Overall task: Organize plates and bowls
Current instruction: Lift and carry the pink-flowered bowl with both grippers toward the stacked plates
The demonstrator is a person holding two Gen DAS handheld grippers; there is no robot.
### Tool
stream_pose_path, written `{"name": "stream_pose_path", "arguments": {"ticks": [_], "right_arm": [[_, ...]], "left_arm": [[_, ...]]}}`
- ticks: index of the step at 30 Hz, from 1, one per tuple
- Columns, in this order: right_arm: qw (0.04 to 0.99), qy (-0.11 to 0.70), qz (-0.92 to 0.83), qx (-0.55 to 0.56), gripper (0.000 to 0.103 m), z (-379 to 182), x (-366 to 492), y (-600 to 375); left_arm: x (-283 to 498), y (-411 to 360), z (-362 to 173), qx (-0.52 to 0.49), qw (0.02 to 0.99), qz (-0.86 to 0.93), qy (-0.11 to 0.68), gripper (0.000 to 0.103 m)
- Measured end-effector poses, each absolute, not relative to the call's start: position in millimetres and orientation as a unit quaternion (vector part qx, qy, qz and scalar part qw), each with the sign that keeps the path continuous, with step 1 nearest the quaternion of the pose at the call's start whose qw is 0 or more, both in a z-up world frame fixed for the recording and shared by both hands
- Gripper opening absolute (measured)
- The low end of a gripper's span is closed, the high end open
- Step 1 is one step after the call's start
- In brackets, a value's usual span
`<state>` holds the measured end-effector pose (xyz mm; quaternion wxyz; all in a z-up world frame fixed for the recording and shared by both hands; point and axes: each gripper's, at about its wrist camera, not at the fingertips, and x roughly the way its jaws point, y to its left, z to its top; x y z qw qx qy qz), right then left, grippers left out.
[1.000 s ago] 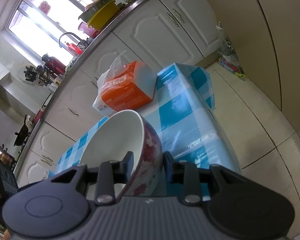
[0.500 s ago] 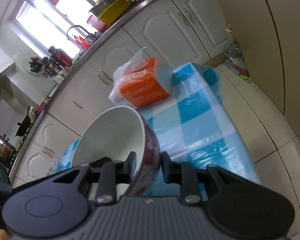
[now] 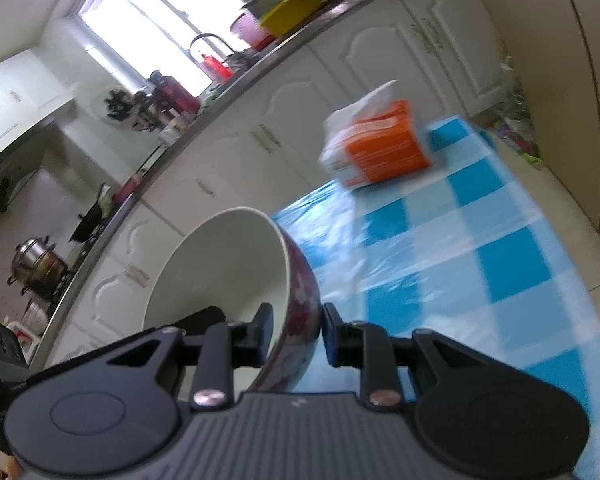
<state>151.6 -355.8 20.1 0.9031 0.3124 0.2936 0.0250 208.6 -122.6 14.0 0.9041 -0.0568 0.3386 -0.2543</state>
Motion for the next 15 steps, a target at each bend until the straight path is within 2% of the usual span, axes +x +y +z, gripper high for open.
{"name": "stream_pose_path", "arguments": {"ticks": [8, 15], "right_arm": [[0.904, 0.295, 0.078, 0.300, 0.025, 29, 130, -289], [0.886, 0.319, 0.113, 0.317, 0.025, 10, 114, -240]], "left_arm": [[157, -47, 21, -0.075, 0.918, -0.212, 0.327, 0.010], [121, -3, 9, -0.093, 0.920, -0.176, 0.337, 0.011]]}}
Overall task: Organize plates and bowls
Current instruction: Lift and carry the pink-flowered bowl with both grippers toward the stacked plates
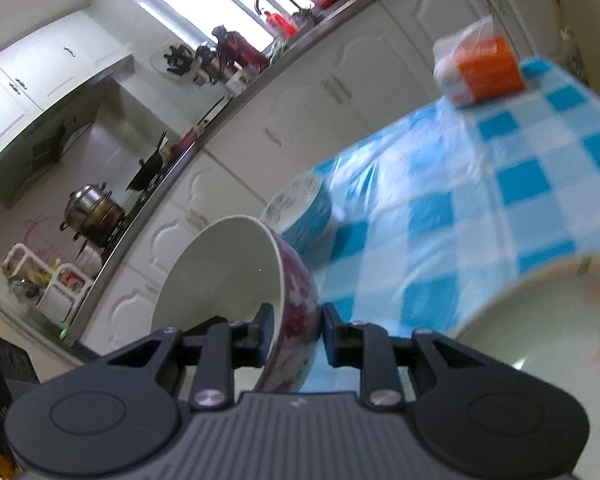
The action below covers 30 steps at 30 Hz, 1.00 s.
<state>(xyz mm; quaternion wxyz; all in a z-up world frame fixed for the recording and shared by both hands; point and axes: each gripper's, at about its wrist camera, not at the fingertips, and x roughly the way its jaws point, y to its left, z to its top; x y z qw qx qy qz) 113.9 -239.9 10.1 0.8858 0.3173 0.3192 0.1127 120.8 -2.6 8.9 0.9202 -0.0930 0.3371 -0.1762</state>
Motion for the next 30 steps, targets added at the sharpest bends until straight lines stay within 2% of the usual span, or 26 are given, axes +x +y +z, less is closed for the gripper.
{"name": "stream_pose_path", "arguments": {"ticks": [14, 30], "right_arm": [[0.862, 0.369, 0.098, 0.333, 0.025, -38, 93, -196], [0.878, 0.377, 0.080, 0.284, 0.028, -44, 96, -175]], "left_arm": [[102, 29, -22, -0.141, 0.909, -0.143, 0.365, 0.013], [103, 41, -41, -0.166, 0.891, -0.138, 0.399, 0.013]]}}
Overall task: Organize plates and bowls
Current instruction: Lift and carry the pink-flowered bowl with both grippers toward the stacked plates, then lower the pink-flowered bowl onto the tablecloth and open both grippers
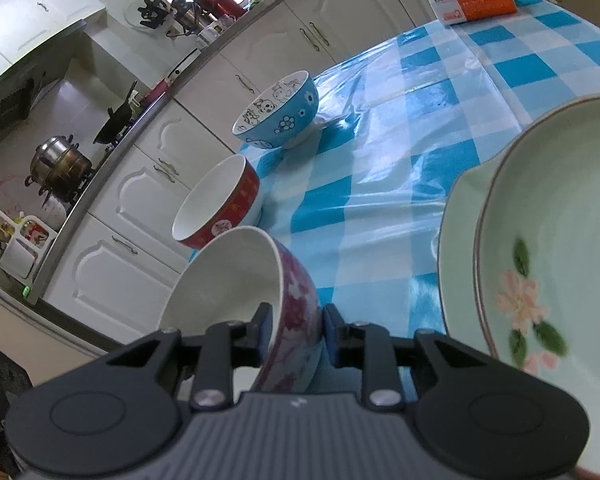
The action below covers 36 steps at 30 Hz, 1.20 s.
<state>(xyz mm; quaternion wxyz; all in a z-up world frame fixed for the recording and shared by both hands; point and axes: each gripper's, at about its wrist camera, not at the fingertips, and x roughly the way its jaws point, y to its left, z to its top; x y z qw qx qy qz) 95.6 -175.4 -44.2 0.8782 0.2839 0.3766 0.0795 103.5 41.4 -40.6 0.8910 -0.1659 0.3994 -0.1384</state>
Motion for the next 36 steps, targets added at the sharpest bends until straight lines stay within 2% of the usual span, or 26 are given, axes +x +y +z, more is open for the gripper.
{"name": "stream_pose_path", "arguments": {"ticks": [3, 4, 5, 8, 12, 14, 21, 22, 23, 24, 25, 27, 30, 33, 36], "right_arm": [[0.880, 0.376, 0.081, 0.279, 0.029, -44, 96, -174], [0.881, 0.375, 0.081, 0.277, 0.030, -44, 96, -173], [0.882, 0.374, 0.082, 0.276, 0.030, -44, 96, -173], [0.882, 0.371, 0.085, 0.277, 0.034, -44, 96, -173], [0.881, 0.370, 0.087, 0.281, 0.048, -41, 93, -170], [0.879, 0.371, 0.092, 0.285, 0.053, -40, 91, -168], [0.877, 0.368, 0.097, 0.293, 0.059, -37, 86, -169], [0.878, 0.366, 0.097, 0.293, 0.061, -36, 86, -169], [0.881, 0.361, 0.097, 0.291, 0.063, -34, 85, -169], [0.886, 0.354, 0.095, 0.283, 0.068, -32, 83, -167], [0.896, 0.339, 0.094, 0.270, 0.079, -27, 81, -166], [0.914, 0.316, 0.082, 0.243, 0.088, -16, 75, -164], [0.923, 0.297, 0.074, 0.232, 0.088, -6, 70, -168], [0.925, 0.286, 0.069, 0.242, 0.094, -3, 66, -175], [0.926, 0.280, 0.061, 0.246, 0.097, -2, 61, -181]], "left_arm": [[99, 46, -41, -0.164, 0.891, -0.144, 0.397, 0.015], [97, 48, -40, -0.164, 0.892, -0.143, 0.395, 0.019], [96, 48, -40, -0.165, 0.893, -0.143, 0.393, 0.028], [92, 50, -38, -0.161, 0.899, -0.140, 0.384, 0.038], [83, 55, -32, -0.157, 0.905, -0.133, 0.372, 0.053], [78, 59, -30, -0.159, 0.906, -0.132, 0.369, 0.054], [65, 71, -26, -0.169, 0.907, -0.126, 0.364, 0.060], [64, 73, -26, -0.172, 0.907, -0.128, 0.363, 0.066], [63, 73, -27, -0.175, 0.906, -0.130, 0.362, 0.068], [61, 74, -27, -0.174, 0.907, -0.128, 0.362, 0.068], [59, 75, -27, -0.173, 0.908, -0.129, 0.359, 0.068], [56, 74, -26, -0.171, 0.909, -0.129, 0.357, 0.068], [53, 73, -23, -0.170, 0.910, -0.130, 0.355, 0.068], [49, 74, -22, -0.169, 0.911, -0.131, 0.353, 0.070], [45, 73, -23, -0.166, 0.912, -0.131, 0.353, 0.077]]}}
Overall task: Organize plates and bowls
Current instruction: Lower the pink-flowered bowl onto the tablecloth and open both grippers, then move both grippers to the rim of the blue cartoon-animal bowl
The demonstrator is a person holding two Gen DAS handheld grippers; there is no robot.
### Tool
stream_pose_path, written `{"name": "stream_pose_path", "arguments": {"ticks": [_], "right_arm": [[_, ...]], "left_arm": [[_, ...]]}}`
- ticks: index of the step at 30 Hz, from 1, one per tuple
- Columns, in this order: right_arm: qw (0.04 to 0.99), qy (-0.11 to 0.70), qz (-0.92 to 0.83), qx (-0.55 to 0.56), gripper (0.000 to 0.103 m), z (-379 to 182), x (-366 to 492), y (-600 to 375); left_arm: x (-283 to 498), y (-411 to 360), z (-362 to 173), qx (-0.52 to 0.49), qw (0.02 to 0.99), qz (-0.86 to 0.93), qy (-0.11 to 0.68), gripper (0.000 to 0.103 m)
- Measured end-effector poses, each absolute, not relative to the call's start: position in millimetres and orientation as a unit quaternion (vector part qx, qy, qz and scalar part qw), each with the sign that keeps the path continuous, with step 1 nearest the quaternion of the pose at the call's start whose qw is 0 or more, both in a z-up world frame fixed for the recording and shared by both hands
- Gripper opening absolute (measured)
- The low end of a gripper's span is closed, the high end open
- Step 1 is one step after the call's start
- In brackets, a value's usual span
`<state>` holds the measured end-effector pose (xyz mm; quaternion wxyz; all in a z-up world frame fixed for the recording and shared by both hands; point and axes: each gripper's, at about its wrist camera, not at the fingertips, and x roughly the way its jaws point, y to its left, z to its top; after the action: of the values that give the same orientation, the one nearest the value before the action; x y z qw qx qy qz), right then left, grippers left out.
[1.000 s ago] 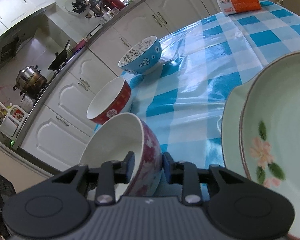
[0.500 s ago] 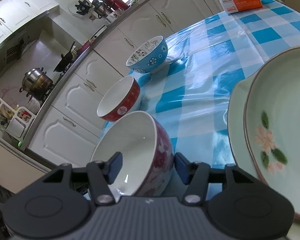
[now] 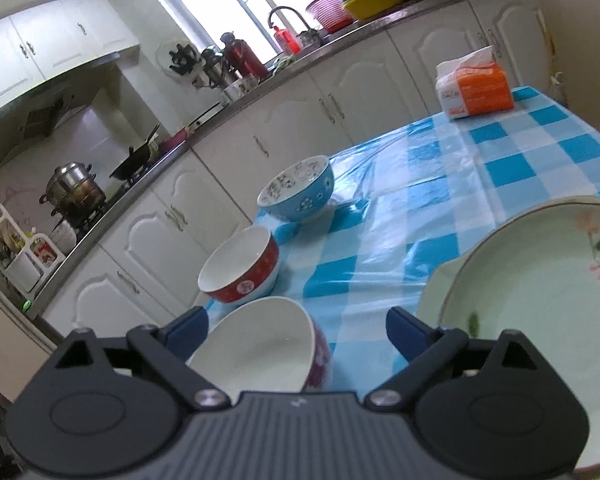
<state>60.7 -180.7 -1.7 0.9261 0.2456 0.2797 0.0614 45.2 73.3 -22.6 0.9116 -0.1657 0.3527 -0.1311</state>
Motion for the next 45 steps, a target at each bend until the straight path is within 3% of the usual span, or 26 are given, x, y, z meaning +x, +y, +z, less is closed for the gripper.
{"name": "stream_pose_path", "arguments": {"ticks": [4, 8, 29, 45], "right_arm": [[0.926, 0.278, 0.050, 0.250, 0.100, -1, 54, -187], [0.929, 0.275, 0.039, 0.245, 0.101, 2, 47, -191], [0.933, 0.288, 0.029, 0.216, 0.102, 18, 43, -198], [0.929, 0.291, 0.037, 0.227, 0.102, 44, 120, -219]], "left_arm": [[39, 75, -22, -0.160, 0.914, -0.129, 0.350, 0.092], [34, 77, -20, -0.153, 0.917, -0.122, 0.347, 0.099], [42, 75, 18, -0.116, 0.939, -0.134, 0.296, 0.103], [125, 58, 51, -0.067, 0.955, -0.133, 0.258, 0.103]]}}
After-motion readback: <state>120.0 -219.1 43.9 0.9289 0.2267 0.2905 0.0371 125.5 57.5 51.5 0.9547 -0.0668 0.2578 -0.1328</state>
